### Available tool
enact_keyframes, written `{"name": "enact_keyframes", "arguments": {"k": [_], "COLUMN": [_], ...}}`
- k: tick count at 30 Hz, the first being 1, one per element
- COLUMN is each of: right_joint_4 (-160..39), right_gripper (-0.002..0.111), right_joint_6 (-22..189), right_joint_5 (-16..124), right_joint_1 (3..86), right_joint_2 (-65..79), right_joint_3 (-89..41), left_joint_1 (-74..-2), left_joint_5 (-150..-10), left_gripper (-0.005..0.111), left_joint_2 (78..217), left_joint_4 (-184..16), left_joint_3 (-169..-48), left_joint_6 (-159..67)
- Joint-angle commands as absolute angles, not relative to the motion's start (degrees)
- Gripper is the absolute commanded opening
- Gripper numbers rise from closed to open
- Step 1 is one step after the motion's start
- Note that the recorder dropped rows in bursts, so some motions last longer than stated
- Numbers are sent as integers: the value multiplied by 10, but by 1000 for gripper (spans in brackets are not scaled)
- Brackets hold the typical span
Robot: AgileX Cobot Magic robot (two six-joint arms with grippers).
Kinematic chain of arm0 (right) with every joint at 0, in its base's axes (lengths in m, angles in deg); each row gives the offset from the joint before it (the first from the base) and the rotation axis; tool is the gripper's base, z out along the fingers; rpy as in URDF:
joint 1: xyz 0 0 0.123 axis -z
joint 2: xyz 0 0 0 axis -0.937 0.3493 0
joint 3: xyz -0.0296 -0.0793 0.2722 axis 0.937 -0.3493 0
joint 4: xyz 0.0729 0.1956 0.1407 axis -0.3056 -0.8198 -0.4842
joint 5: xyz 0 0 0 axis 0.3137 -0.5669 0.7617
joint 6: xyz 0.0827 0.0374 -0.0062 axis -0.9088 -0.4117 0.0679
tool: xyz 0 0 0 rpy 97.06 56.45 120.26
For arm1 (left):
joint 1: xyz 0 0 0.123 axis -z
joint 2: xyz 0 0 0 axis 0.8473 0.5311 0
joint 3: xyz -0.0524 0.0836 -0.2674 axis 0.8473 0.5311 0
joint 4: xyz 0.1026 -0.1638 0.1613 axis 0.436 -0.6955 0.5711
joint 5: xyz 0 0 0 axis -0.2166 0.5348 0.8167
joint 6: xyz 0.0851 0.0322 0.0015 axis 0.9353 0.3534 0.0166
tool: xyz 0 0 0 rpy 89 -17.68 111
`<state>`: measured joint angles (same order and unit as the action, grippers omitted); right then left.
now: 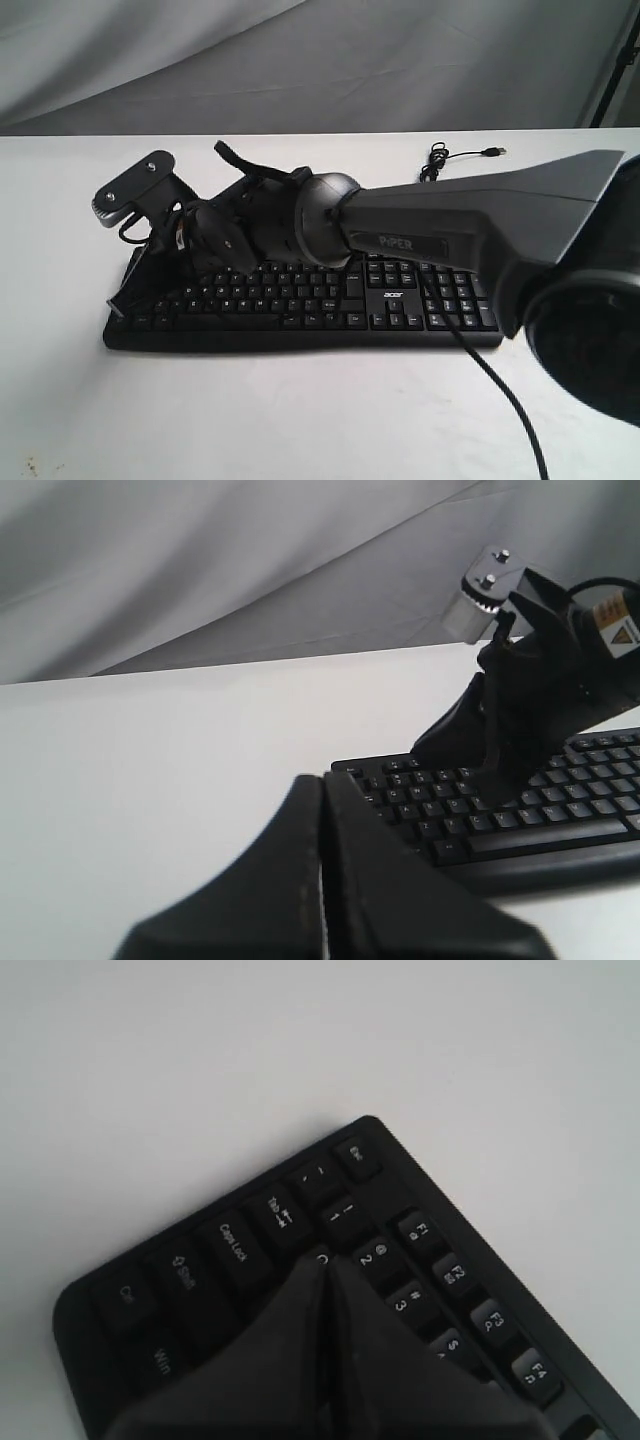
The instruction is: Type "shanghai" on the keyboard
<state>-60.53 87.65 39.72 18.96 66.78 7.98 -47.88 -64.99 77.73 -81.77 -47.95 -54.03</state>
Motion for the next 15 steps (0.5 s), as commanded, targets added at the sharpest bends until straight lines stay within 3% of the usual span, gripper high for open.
{"name": "enact_keyframes", "arguments": {"k": [1,15], "right_joint_4": [-605,-605], "right_gripper": [0,0], "right_joint_6": [888,895], "right_joint_5": [416,419], "right_joint_1": [188,188], "right_joint_2": [676,695], "right_joint_3": [81,81], "left_joint_1": [-477,-477], "left_joint_5": [-653,-653], "left_gripper": [0,0], "left_joint_2": [775,775], "left_joint_4": [-817,-817], "left_joint_3": [-477,-477], "left_joint_6": [-542,-542]}}
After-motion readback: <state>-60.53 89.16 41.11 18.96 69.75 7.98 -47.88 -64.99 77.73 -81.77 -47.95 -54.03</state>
